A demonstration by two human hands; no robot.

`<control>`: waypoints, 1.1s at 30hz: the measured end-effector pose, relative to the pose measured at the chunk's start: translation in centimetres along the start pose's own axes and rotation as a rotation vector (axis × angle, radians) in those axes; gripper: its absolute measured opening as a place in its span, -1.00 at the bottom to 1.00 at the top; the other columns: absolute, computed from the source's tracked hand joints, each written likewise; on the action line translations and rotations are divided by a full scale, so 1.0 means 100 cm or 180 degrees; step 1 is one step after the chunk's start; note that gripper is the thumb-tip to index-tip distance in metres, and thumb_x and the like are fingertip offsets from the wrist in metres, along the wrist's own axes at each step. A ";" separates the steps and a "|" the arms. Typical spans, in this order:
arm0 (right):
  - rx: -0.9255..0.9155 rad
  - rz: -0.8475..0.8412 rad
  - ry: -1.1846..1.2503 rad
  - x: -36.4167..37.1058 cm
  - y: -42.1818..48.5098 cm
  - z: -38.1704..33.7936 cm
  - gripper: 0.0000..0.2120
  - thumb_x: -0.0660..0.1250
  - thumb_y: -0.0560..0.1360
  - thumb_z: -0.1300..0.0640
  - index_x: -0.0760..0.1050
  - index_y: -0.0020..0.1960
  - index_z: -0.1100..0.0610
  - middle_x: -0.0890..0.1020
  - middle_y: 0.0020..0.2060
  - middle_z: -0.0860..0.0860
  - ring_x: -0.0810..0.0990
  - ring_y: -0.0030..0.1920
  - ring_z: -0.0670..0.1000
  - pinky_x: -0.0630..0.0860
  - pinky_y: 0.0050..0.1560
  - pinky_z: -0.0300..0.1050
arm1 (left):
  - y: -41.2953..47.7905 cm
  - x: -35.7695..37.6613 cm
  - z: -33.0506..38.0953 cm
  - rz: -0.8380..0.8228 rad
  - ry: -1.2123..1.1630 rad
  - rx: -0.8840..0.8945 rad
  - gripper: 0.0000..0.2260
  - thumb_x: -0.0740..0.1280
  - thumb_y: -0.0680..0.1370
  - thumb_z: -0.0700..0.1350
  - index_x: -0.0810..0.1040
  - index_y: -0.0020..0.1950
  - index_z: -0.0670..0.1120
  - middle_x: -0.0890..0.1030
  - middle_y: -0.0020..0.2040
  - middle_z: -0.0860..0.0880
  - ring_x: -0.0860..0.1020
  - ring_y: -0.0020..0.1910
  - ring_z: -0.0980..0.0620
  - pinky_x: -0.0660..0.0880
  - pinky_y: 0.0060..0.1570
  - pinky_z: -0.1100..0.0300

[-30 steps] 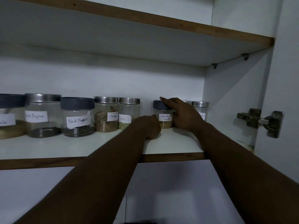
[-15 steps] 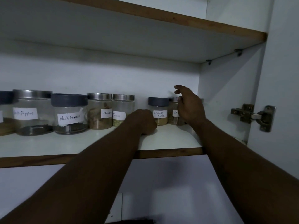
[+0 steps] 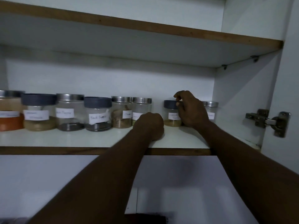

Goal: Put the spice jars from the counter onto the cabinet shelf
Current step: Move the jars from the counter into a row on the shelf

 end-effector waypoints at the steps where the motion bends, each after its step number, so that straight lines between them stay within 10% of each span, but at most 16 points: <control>1: -0.0146 -0.0220 0.0007 0.004 0.002 -0.010 -0.65 0.34 0.58 0.22 0.47 0.35 0.13 0.56 0.25 0.08 0.62 0.08 0.12 0.61 0.05 0.10 | -0.006 -0.002 -0.004 0.0079 0.0072 -0.0024 -0.72 0.37 0.55 0.04 0.68 0.18 -0.05 0.67 0.15 -0.07 0.60 0.15 -0.10 0.56 0.15 0.03; 8: -0.0347 -0.0899 0.0511 0.042 0.025 -0.066 -0.35 0.43 0.55 -0.03 0.28 0.57 -0.04 0.30 0.56 -0.06 0.65 -0.02 -0.04 0.53 0.17 -0.05 | -0.030 -0.018 -0.030 0.0889 0.0533 -0.0868 -0.78 0.36 0.53 -0.06 0.65 0.11 -0.11 0.67 0.06 -0.12 0.64 0.07 -0.12 0.50 -0.08 0.09; 16: -0.0157 -0.0806 0.0702 0.053 0.024 -0.054 -0.47 0.45 0.55 0.06 0.37 0.47 -0.05 0.50 0.38 -0.08 0.49 0.00 -0.16 0.38 0.09 -0.19 | -0.020 -0.016 -0.043 0.1145 0.0281 -0.1228 -0.79 0.38 0.54 -0.10 0.64 0.10 -0.19 0.68 0.01 -0.17 0.65 0.02 -0.15 0.54 -0.08 0.06; 26: 0.0079 -0.0780 0.0460 0.054 0.021 -0.045 -0.42 0.51 0.42 0.10 0.35 0.37 -0.06 0.58 0.21 -0.05 0.58 0.07 0.01 0.53 0.07 -0.06 | 0.005 -0.021 -0.050 -0.0816 -0.0018 -0.0659 -0.69 0.24 0.66 -0.04 0.51 0.32 -0.20 0.58 0.23 -0.16 0.55 0.21 -0.12 0.48 0.26 0.02; 33: 0.0154 -0.0803 0.0357 0.054 0.022 -0.046 -0.35 0.59 0.33 -0.10 0.30 0.27 -0.11 0.57 0.11 -0.10 0.58 -0.05 0.00 0.57 -0.02 0.02 | 0.004 -0.011 -0.059 -0.0602 0.0183 -0.0238 -0.66 0.29 0.62 0.02 0.48 0.34 -0.11 0.59 0.24 -0.13 0.56 0.20 -0.11 0.48 0.28 -0.05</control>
Point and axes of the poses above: each hand's wrist, its own y-axis towards the middle knuckle, its own x-axis out of the palm, z = x × y, the point moved 1 cm from there along y, towards the middle knuckle
